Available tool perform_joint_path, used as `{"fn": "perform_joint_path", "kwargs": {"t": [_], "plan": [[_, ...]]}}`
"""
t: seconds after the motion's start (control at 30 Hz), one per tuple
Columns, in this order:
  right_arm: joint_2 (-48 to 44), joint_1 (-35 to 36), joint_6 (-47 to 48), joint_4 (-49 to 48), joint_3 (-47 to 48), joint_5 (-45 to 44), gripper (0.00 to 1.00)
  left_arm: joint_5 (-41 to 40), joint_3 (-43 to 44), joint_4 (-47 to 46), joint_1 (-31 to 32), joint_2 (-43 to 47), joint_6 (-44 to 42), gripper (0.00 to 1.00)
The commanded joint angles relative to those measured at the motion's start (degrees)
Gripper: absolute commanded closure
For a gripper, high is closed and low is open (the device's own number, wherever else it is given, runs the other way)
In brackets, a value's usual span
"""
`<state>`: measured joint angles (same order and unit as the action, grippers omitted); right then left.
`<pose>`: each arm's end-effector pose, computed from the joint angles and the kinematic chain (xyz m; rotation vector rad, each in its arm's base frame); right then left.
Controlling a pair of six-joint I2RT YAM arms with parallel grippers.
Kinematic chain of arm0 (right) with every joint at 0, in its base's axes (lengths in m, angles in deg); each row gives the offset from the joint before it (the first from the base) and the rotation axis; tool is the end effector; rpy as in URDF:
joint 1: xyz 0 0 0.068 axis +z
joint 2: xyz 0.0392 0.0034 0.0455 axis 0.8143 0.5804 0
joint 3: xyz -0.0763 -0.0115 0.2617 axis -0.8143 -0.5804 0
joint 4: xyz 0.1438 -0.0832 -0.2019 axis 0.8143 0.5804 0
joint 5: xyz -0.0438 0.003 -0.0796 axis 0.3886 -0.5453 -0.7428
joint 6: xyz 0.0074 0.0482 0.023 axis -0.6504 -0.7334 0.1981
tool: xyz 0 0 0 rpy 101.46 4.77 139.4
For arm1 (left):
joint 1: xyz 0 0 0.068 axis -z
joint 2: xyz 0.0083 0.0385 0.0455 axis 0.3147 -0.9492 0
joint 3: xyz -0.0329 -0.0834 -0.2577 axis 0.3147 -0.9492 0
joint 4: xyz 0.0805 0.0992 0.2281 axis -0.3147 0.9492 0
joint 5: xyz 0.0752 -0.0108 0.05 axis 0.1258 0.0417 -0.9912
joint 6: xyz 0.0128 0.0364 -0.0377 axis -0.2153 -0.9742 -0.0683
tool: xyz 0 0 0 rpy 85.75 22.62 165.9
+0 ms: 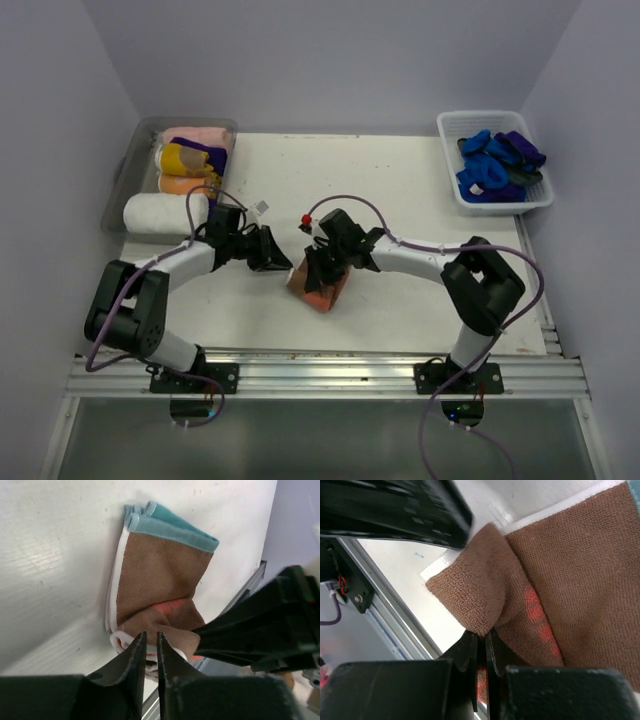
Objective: Roll the towels
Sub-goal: Roll the towel
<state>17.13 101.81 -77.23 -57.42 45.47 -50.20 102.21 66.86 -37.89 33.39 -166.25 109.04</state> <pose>0.2329 0.2724 0.1835 -0.7357 2.5642 0.9596 0.2650 -0.0965 0.1534 -0.1234 2.6129 -1.2898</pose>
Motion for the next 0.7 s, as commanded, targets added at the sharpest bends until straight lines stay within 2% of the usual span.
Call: {"fn": "perform_joint_path", "kwargs": {"t": [0.0,0.03,0.1,0.2,0.27,0.47,0.67], "plan": [[2.7,-1.8,0.3,4.6,3.8,6.8,1.0,-7.6,-0.2,0.8,0.2,7.4,2.6,0.8],[4.0,-1.8,0.3,5.0,4.0,7.5,1.0,-10.7,-0.3,2.1,0.1,10.2,3.1,0.77],[5.7,-2.5,-0.1,5.4,5.2,9.7,1.0,-14.0,-0.9,3.6,0.1,12.9,4.2,0.57],[9.2,-2.5,0.6,7.5,7.4,10.8,1.0,-18.7,-1.7,5.9,0.1,16.7,5.9,0.48],[10.7,-2.5,0.7,7.9,7.8,11.5,1.0,-17.8,-3.4,4.5,0.2,18.5,7.0,0.39],[12.3,-2.6,-0.7,6.6,8.8,14.0,1.0,-14.9,-9.4,-0.2,1.7,19.3,12.0,0.35],[13.2,-3.1,-2.1,5.3,8.9,15.7,1.0,-17.0,-16.0,-7.2,4.5,23.0,19.8,0.34]]}}
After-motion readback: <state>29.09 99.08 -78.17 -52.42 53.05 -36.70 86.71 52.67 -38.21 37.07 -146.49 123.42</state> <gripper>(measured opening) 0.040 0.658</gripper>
